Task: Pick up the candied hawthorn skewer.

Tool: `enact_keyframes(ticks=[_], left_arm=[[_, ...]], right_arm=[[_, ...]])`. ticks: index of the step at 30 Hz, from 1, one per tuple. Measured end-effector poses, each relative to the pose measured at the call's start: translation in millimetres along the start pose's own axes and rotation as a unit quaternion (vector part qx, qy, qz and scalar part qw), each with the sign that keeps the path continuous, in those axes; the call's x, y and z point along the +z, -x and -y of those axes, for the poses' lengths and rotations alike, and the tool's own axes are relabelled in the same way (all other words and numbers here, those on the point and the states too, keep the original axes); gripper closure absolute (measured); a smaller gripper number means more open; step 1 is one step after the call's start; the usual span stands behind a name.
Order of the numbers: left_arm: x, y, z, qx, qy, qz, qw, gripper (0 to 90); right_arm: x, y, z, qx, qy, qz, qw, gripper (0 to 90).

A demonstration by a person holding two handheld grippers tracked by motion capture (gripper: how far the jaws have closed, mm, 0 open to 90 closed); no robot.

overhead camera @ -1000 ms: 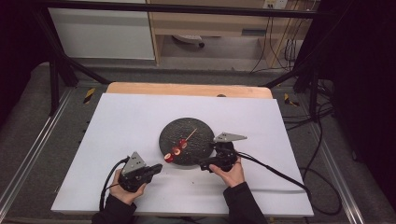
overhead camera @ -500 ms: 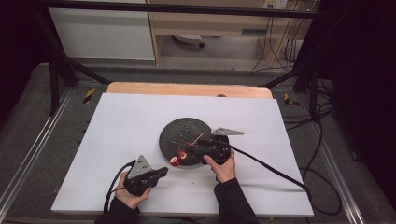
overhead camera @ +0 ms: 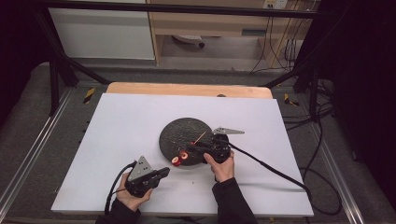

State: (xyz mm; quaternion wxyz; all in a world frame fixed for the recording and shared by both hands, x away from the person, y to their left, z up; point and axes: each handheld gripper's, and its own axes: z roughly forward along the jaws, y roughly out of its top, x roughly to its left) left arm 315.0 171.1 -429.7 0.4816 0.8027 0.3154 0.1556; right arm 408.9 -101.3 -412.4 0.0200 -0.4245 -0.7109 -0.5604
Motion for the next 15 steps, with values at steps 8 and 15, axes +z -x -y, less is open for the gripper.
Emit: enact_keyframes(ticks=[8, 15], left_arm=[[-4.9, -1.4, -0.4, 0.000, 0.009, 0.000, 1.0000, 88.4], [-7.4, -2.2, 0.0, 0.002, 0.012, 0.001, 0.9999, 88.4]], right_arm=[[-11.2, 2.3, -14.6, -0.003, 0.021, 0.016, 0.9996, 61.2], [-22.3, 9.1, -32.0, -0.005, 0.036, 0.032, 0.9988, 61.2]])
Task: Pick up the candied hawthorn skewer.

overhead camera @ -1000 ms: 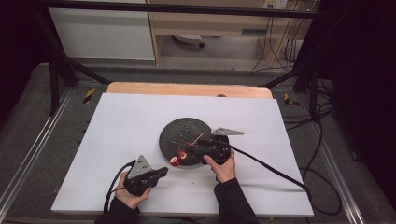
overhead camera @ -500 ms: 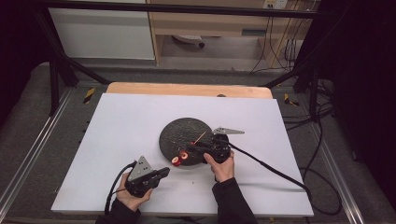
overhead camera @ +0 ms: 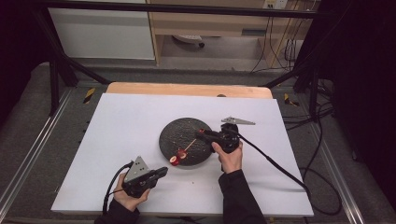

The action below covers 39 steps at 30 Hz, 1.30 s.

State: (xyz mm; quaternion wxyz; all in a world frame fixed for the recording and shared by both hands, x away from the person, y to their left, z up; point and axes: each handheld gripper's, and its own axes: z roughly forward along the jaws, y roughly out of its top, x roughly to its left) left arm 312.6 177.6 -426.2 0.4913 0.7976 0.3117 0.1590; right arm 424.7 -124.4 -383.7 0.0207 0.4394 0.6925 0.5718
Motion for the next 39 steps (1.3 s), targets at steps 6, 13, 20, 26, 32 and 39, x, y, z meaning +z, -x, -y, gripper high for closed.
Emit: enact_keyframes(ticks=[6, 13, 20, 26, 32, 39], left_arm=[[-1.0, -1.1, 0.9, -0.001, 0.000, 0.000, 1.0000, 88.4], [-4.1, -5.9, 2.3, -0.007, 0.000, -0.004, 1.0000, 88.4], [-8.6, -10.8, 2.6, -0.016, 0.007, -0.008, 0.9998, 88.4], [-11.3, -15.3, 2.9, -0.025, 0.010, -0.012, 0.9996, 88.4], [-10.3, -16.5, 3.8, -0.024, 0.006, -0.013, 0.9996, 88.3], [-9.7, -18.1, 4.4, -0.028, 0.004, -0.014, 0.9995, 88.3]], right_arm=[[-9.6, 8.6, -17.2, -0.002, 0.015, 0.014, 0.9998, 61.2], [-15.6, 18.6, -31.4, -0.006, 0.028, 0.034, 0.9990, 61.2], [-7.9, 25.6, -30.2, -0.008, 0.020, 0.049, 0.9986, 61.2], [10.4, 28.9, -15.8, -0.014, -0.010, 0.059, 0.9981, 61.2], [31.6, 32.4, 5.2, -0.022, -0.046, 0.063, 0.9967, 61.2], [48.4, 35.9, 25.1, -0.032, -0.083, 0.070, 0.9936, 61.1]])
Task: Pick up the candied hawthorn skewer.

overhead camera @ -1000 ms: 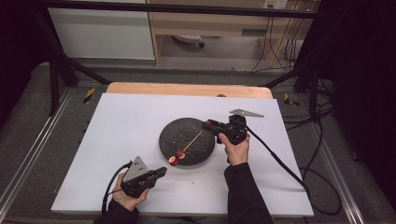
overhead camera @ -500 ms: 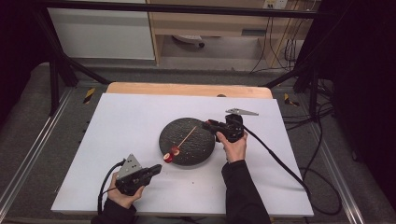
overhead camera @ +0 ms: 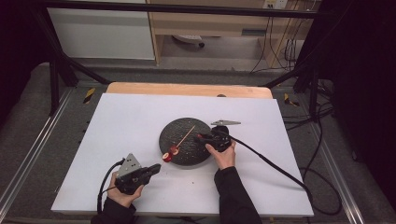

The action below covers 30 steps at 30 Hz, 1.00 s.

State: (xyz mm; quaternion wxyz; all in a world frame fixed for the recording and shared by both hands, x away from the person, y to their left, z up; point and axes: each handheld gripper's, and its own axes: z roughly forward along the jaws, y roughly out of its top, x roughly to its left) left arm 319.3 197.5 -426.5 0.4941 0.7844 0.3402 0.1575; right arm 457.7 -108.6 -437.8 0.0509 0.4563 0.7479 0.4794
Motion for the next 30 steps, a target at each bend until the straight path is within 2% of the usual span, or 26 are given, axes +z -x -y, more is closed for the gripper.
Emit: enact_keyframes(ticks=[8, 11, 13, 15, 16, 17, 19, 22, 23, 24, 30], left_arm=[[0.1, -0.6, 0.1, -0.002, 0.001, -0.002, 1.0000, 88.4], [0.7, 0.0, 0.3, -0.002, 0.000, -0.001, 1.0000, 88.4], [0.7, 0.7, 0.1, -0.001, 0.000, 0.000, 1.0000, 88.3], [0.5, 1.0, -0.1, -0.001, 0.000, 0.000, 1.0000, 88.4], [0.5, 1.1, -0.1, -0.001, 0.000, 0.000, 1.0000, 88.3], [0.5, 1.1, 0.0, -0.001, 0.000, 0.000, 1.0000, 88.3], [0.8, 1.2, -0.1, 0.000, 0.000, 0.000, 1.0000, 88.3], [1.5, 2.4, -0.1, 0.001, 0.000, 0.000, 1.0000, 88.4], [1.5, 2.4, -0.1, 0.001, 0.000, 0.000, 1.0000, 88.3], [1.8, 2.9, -0.1, 0.001, 0.000, 0.000, 1.0000, 88.3], [4.6, 6.0, 0.2, 0.007, -0.002, 0.000, 1.0000, 88.3]], right_arm=[[9.5, -0.6, 10.5, -0.014, -0.020, 0.006, 0.9997, 60.2], [10.4, -0.6, 11.9, -0.018, -0.026, 0.007, 0.9995, 55.0], [5.1, -2.8, 9.1, -0.022, -0.016, 0.006, 0.9996, 49.0], [1.8, -4.4, 7.5, -0.022, -0.011, 0.003, 0.9997, 47.4], [-5.8, -8.2, 4.1, -0.024, 0.000, -0.004, 0.9997, 41.4], [-5.8, -8.2, 4.1, -0.024, 0.000, -0.004, 0.9997, 41.4], [-18.0, -14.8, 0.4, -0.027, 0.013, -0.010, 0.9995, 31.4], [-27.7, -22.2, -0.3, -0.025, 0.028, -0.022, 0.9990, 23.5], [-27.7, -22.2, -0.3, -0.025, 0.028, -0.022, 0.9990, 23.5], [-32.0, -26.9, 0.5, -0.019, 0.036, -0.032, 0.9987, 16.8], [-37.0, -35.8, 4.7, -0.010, 0.041, -0.055, 0.9976, 9.5]])
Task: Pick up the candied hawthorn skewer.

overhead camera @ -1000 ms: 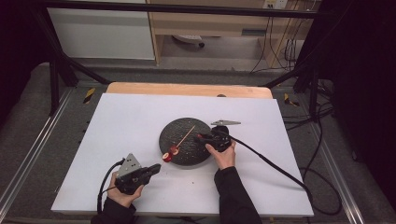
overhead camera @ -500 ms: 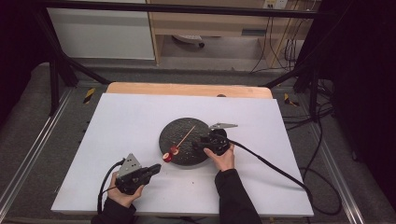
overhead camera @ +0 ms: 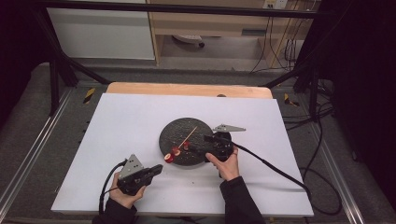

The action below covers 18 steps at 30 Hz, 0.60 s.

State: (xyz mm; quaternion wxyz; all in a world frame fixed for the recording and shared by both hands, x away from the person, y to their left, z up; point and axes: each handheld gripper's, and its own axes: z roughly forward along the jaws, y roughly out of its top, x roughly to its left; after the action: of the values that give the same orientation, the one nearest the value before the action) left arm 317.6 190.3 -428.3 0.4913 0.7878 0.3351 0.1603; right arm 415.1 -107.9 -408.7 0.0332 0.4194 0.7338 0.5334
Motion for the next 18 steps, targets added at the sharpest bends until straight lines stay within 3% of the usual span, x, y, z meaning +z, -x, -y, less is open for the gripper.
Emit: enact_keyframes(ticks=[10, 18], left_arm=[[8.6, 8.0, -0.9, 0.004, -0.003, 0.004, 1.0000, 88.3], [15.9, 15.3, -1.4, 0.008, -0.007, 0.012, 0.9999, 88.3]], right_arm=[[2.6, -12.3, 13.0, 0.011, 0.002, -0.026, 0.9996, 15.1], [9.4, -18.3, 22.3, 0.032, 0.021, -0.047, 0.9982, 32.4]])
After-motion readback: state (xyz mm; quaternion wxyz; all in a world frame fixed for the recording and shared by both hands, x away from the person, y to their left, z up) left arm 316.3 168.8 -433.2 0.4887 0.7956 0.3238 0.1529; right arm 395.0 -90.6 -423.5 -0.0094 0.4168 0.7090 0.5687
